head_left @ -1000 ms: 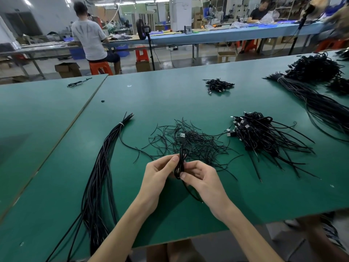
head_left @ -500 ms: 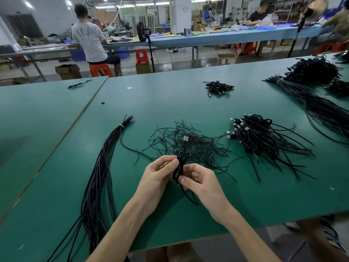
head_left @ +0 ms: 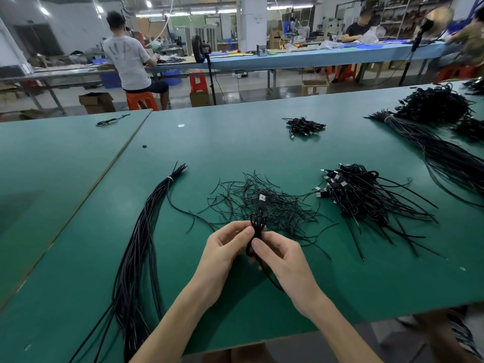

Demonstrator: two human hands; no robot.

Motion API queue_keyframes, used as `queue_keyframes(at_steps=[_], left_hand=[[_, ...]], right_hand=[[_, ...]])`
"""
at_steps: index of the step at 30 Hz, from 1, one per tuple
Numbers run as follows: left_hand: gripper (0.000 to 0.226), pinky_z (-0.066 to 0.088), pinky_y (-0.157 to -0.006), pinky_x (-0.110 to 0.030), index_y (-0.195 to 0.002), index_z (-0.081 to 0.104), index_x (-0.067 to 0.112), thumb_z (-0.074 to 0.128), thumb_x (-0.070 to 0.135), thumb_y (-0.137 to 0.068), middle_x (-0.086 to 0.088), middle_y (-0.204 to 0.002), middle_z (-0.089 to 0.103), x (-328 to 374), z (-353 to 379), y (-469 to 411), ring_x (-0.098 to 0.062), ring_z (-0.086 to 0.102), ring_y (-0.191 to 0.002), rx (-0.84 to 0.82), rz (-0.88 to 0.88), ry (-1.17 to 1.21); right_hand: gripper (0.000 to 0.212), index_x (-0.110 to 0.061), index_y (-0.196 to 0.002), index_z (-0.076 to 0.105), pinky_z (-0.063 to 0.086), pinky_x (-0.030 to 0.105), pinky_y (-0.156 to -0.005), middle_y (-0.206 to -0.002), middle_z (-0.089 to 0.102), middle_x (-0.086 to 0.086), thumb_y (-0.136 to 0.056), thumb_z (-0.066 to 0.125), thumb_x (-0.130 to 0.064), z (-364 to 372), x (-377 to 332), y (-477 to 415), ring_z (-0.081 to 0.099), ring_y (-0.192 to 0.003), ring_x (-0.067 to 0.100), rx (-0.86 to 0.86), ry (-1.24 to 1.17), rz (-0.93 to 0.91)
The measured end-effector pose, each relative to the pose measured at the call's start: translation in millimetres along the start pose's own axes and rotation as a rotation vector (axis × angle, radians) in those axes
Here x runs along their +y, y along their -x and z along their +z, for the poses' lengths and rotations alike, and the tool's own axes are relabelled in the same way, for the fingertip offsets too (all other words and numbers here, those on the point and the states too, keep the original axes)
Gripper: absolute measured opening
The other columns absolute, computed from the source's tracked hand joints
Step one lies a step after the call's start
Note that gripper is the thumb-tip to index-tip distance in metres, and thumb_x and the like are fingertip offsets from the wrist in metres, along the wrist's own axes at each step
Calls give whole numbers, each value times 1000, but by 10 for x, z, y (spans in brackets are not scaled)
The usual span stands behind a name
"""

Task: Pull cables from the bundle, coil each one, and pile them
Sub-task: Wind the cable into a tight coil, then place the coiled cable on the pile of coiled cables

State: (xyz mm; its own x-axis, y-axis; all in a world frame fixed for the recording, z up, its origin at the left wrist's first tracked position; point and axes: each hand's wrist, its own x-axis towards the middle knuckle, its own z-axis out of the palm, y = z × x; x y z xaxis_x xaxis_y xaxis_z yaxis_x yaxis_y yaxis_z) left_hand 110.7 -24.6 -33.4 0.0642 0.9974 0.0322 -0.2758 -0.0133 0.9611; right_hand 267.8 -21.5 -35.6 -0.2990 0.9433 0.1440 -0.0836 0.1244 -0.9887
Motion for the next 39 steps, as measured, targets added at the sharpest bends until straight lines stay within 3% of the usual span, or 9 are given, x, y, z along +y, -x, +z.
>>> queue_keyframes(at_steps=[4, 13, 18, 24, 27, 30, 33, 35, 39], left_hand=[[42, 53, -65, -34, -126, 70, 6, 65, 40, -101, -30, -108, 66, -15, -6, -11, -26, 55, -73, -56, -1, -32], [41, 54, -64, -38, -125, 69, 1, 68, 34, -100, -8, -72, 49, 13, -59, -80, -27, 52, -56, -105, -35, 48], [31, 54, -66, -28, -105, 79, 11, 84, 28, -80, -8, -95, 74, 199, -51, -291, -20, 64, -76, 104, -29, 141], [32, 54, -57, -21, -112, 72, 3, 82, 20, -86, -10, -92, 75, 426, 382, -829, -12, 66, -64, 173, -116, -25], [24, 58, -59, -21, -108, 70, 3, 79, 15, -89, -10, -95, 78, 342, 745, -1133, -13, 74, -70, 124, -187, -164], [15, 62, -59, -27, -96, 68, 0, 78, 9, -90, -14, -92, 76, 137, 1139, -1376, -16, 74, -64, 89, -232, -233], [22, 65, -69, -39, -84, 62, 0, 81, 9, -88, -13, -90, 70, -42, 1440, -1541, -26, 75, -66, 89, -274, -291], [24, 65, -75, -43, -94, 58, 3, 79, 11, -90, -15, -101, 67, -105, 1567, -1582, -27, 75, -70, 70, -292, -292], [9, 65, -76, -39, -100, 61, -2, 62, 6, -101, -17, -108, 69, -100, 1572, -1553, -29, 76, -84, 14, -357, -187]], right_hand=[[23, -23, -102, 77, 56, 26, -68, -85, 74, 4, -106, 55, -22, 8, -29, 9, 69, -75, 17, 1, -61, 9], [42, -4, -96, 74, 54, 31, -64, -77, 70, 16, -109, 47, -33, 14, -58, 19, 63, -66, 26, -50, -151, 28], [55, -7, -92, 77, 54, 29, -62, -78, 74, 20, -108, 40, -44, 23, -24, -10, 67, -66, 27, 8, -148, 91], [38, -12, -89, 76, 52, 27, -64, -75, 73, 8, -109, 48, -27, 55, 57, -48, 66, -66, 18, -38, 49, 90], [37, -21, -75, 71, 52, 26, -66, -71, 71, 4, -107, 53, -22, 96, 57, -34, 63, -63, 14, -79, 165, 98], [41, -17, -60, 55, 41, 33, -59, -58, 55, 3, -97, 52, 0, 67, 63, -40, 49, -57, 17, -51, 217, 108], [19, 12, -86, 57, 47, 34, -65, -77, 51, 27, -100, 45, 11, 25, 94, -42, 47, -72, 31, -10, -52, 160], [21, 25, -109, 55, 54, 29, -69, -93, 59, 28, -101, 49, 6, -27, 78, -42, 59, -81, 31, 11, -209, 186], [22, 29, -110, 52, 52, 34, -71, -98, 58, 40, -99, 48, 10, -25, 76, -72, 54, -80, 31, 37, -216, 222]])
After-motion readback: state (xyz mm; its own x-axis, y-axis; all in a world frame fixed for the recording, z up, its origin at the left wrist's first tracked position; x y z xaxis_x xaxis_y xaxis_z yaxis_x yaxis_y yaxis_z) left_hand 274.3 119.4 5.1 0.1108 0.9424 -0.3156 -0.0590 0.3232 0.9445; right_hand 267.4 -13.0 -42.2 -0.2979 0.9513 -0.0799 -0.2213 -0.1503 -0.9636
